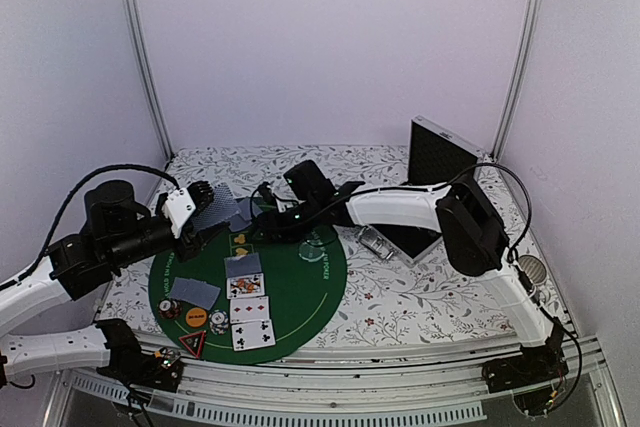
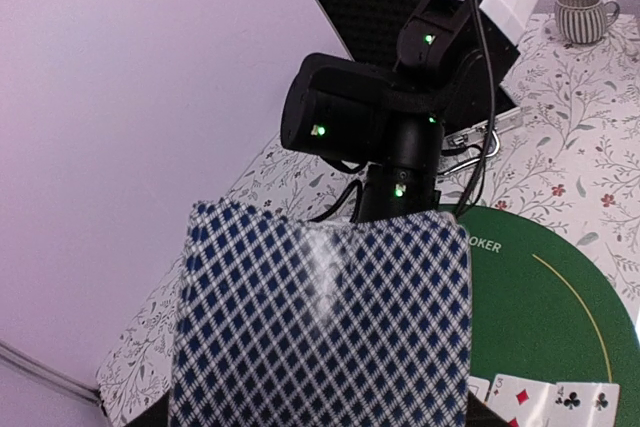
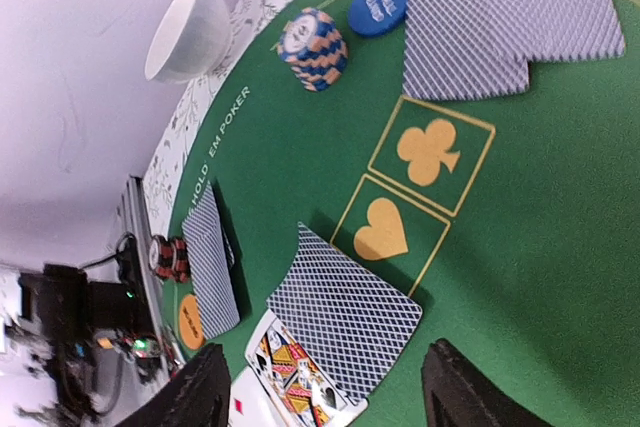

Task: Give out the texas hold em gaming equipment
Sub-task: Distribute the poker card in the community card area, then pick up the poker card from the face-down deck piles.

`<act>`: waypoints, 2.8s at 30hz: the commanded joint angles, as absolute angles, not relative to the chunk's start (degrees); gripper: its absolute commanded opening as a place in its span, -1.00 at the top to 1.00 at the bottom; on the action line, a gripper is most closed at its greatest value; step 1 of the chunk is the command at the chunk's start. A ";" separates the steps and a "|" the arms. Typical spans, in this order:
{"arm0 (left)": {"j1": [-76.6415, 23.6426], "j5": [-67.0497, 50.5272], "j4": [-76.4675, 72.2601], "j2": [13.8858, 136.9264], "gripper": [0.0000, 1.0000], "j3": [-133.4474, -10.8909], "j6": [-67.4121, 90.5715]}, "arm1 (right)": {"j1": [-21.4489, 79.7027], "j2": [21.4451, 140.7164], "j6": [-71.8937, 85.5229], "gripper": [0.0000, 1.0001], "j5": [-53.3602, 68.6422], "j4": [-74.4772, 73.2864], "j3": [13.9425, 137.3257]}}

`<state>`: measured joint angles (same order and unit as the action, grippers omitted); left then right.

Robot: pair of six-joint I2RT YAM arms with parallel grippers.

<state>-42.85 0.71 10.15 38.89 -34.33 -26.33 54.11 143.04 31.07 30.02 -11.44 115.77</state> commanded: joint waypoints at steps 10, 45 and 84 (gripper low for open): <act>-43.30 -0.69 9.05 38.62 -0.10 -34.02 -26.61 | 52.89 115.58 12.97 -0.98 29.41 -16.08 110.31; -43.32 -1.87 9.15 38.76 -0.09 -34.01 -27.21 | 56.18 120.63 13.96 -0.68 30.43 -20.93 115.93; -43.33 -1.74 9.14 38.58 -0.09 -33.88 -26.89 | 55.70 115.27 14.31 0.98 36.16 -23.95 117.13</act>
<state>-42.85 -1.02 11.03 39.03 -34.00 -26.81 56.86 119.77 14.11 36.60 -23.20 116.95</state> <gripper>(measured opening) 0.548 0.017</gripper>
